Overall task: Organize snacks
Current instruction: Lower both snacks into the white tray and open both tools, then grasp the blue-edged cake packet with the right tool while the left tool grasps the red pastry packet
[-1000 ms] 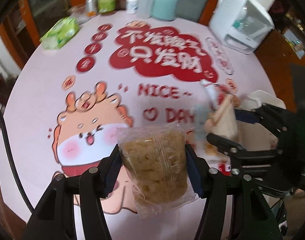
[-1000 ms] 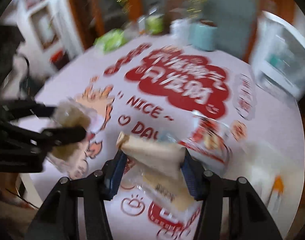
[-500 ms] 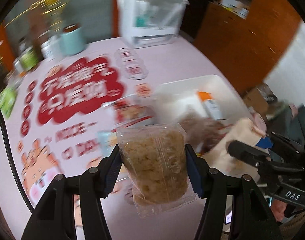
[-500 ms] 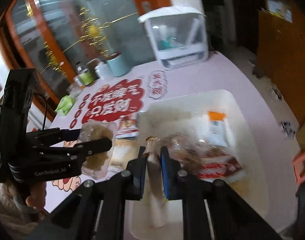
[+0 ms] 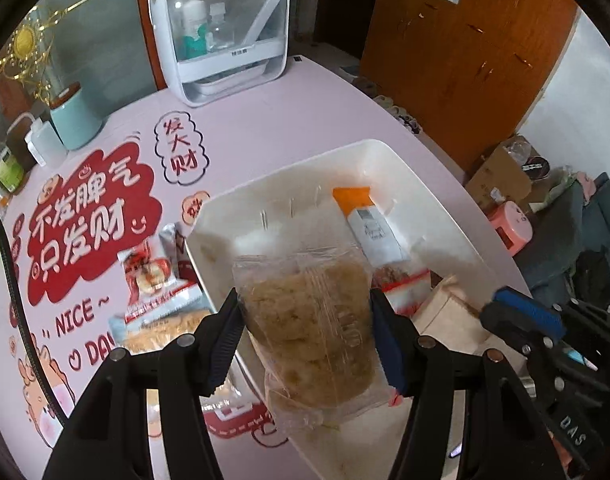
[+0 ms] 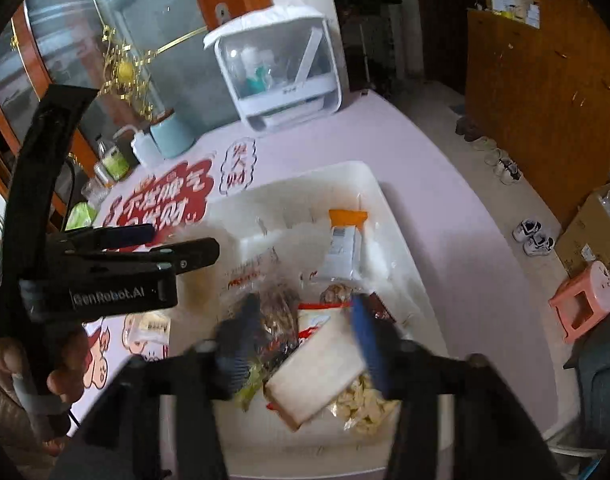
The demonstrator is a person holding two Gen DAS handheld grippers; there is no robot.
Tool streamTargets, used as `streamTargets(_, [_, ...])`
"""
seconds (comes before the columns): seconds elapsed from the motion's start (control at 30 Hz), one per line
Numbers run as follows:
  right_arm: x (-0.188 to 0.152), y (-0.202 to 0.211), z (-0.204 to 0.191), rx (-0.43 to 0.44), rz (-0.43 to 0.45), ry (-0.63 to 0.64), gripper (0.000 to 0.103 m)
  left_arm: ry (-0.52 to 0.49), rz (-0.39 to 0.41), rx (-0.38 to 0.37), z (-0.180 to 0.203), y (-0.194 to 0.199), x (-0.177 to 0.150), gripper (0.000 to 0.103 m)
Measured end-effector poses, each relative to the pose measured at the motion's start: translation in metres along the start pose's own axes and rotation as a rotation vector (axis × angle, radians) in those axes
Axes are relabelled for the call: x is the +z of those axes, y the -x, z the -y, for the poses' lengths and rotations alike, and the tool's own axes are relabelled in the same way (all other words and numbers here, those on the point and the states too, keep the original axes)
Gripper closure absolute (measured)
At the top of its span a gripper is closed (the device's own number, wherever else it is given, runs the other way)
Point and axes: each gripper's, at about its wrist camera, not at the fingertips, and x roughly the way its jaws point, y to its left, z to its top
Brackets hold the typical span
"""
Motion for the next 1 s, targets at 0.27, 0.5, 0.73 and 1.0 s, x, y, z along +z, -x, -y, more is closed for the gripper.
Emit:
streamTargets(0.27, [0.002,0.004,-0.003,0.009,0.020,0.038,0.049,0.103,0.024,-0.007,-0.015,0.000,0.017,0.001])
streamTargets(0.5, [-0.001,0.010,-0.022,0.036,0.032,0.074,0.049,0.140,0.074,0.043,-0.035,0.018,0.008,0.001])
streamTargets(0.73, [-0.008,0.015,-0.056,0.063,0.039,0.100,0.049,0.154,0.147,0.113,-0.070,0.063,-0.007,0.001])
streamTargets(1.0, [-0.022,0.017,-0.122,0.111,0.028,0.112,0.049,0.057,0.299,0.231,-0.117,0.137,-0.027,0.001])
